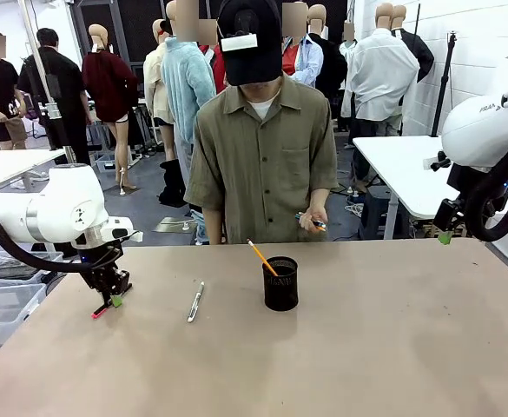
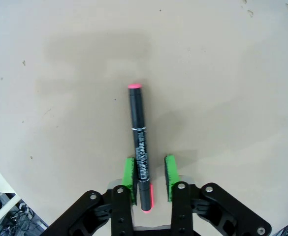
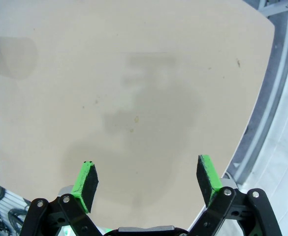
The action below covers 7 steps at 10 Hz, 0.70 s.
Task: Place the pens into the pen holder.
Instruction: Pick up a writing instrument from the table and place it into the Pen holder.
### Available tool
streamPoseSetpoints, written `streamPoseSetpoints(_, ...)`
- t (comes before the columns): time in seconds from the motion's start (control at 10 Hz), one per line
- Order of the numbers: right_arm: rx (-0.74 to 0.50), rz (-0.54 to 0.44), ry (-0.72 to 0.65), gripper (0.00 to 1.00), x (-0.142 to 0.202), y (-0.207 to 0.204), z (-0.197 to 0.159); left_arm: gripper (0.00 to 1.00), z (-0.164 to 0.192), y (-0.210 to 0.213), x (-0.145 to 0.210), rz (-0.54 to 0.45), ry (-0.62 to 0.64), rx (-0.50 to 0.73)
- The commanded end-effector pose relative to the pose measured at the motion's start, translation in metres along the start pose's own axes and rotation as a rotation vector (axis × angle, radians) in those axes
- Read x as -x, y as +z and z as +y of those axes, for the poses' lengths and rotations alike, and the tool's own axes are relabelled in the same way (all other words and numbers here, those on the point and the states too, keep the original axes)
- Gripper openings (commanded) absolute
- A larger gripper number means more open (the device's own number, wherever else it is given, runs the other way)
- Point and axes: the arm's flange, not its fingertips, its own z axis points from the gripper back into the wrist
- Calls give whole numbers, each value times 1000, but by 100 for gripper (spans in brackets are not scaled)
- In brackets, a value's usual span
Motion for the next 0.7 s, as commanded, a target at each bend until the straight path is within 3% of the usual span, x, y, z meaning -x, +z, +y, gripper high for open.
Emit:
streamPoseSetpoints(0.0,12,6,8,100,3,0,1,0,4,-7,-8,34,-19,4)
streamPoseSetpoints(0.3,12,6,8,100,3,0,1,0,-7,6,-1,-15,-85,22)
streamPoseSetpoints(0.6,12,6,8,100,3,0,1,0,-29,39,17,-187,-248,82)
